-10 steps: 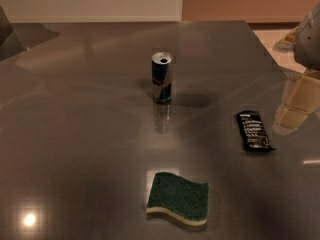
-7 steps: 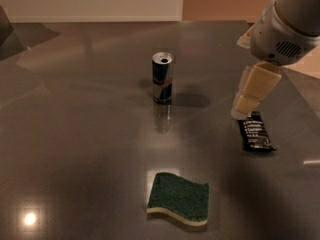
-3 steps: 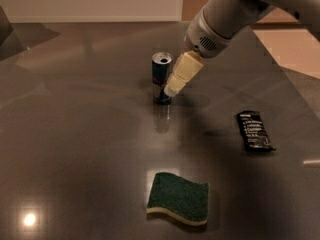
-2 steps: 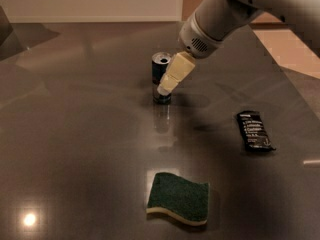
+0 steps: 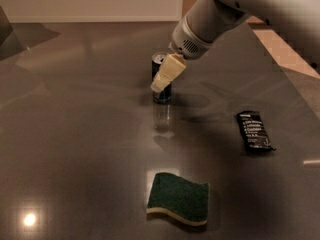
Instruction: Pick redbull can
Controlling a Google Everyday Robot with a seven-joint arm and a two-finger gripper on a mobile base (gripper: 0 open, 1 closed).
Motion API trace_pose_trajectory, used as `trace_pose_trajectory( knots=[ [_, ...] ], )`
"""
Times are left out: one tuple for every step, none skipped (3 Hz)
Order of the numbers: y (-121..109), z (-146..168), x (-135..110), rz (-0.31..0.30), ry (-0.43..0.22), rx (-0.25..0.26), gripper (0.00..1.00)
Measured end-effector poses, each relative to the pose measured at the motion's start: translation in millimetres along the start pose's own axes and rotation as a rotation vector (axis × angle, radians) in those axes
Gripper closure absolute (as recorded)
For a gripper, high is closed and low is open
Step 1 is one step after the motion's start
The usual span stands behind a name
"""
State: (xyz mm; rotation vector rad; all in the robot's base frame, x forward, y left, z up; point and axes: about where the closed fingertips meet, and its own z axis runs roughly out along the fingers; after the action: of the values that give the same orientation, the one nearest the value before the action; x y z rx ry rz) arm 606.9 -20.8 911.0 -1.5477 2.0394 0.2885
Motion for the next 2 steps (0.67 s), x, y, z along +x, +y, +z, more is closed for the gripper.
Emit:
trace_pose_trajectory(
  knots=[
    [-2.8,1.3,-1.2,0.006,-0.012,-0.014,0.4],
    [-1.2,-5.8,-4.1,-0.003,-0.03,-0.042,0.62]
  ],
)
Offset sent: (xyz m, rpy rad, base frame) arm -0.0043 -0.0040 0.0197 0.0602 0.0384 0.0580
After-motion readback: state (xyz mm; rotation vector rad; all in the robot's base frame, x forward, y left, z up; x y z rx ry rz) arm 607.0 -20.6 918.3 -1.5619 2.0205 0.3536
